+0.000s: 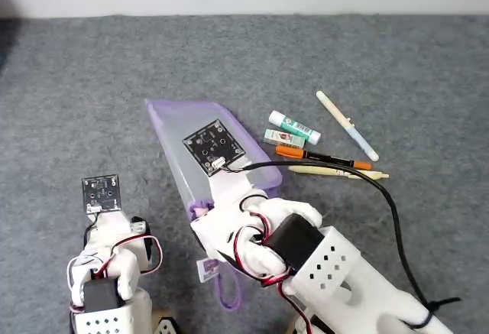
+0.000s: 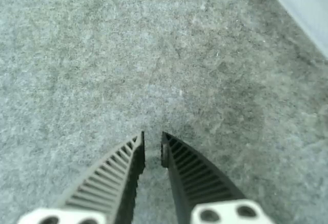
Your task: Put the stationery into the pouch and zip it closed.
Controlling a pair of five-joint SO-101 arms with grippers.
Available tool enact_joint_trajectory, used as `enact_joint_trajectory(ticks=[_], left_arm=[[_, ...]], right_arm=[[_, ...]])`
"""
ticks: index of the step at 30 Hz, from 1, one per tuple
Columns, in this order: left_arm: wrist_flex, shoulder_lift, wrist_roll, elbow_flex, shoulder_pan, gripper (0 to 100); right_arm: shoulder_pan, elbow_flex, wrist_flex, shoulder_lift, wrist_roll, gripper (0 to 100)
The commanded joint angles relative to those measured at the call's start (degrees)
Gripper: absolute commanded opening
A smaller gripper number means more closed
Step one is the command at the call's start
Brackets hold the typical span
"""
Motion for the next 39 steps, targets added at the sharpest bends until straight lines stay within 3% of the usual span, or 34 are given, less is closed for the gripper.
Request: enact_joint_trajectory(ticks=[1, 8, 15, 20, 28, 35, 39], left_arm=[[0.18, -0.70, 0.44, -0.57, -0.26, 6], [-0.09, -0.79, 0.18, -0.57, 0.26, 6], [-0.09, -0.79, 0.18, -0.57, 8.26, 6], [-0.09, -0.79, 0.18, -0.48, 9.41, 6], [-0.18, -0.79, -0.44, -0.75, 8.97, 6], [-2.29, -0.79, -10.02, -7.78, 6.59, 6], [-4.04, -0.70, -5.98, -16.84, 0.88, 6]], right_arm=[[0.40, -3.08, -1.71, -1.27, 0.62, 0.8], [0.40, -2.64, -1.89, -1.19, 0.62, 0.8], [0.66, -3.08, -1.54, -1.71, 0.70, 0.8], [0.66, -3.08, -2.42, -1.27, 2.37, 0.8], [0.84, -3.08, -3.82, -1.45, 2.37, 0.8], [4.97, -3.16, -3.82, -1.36, 2.46, 0.8], [5.67, -3.34, -4.00, -1.45, 4.22, 0.8]])
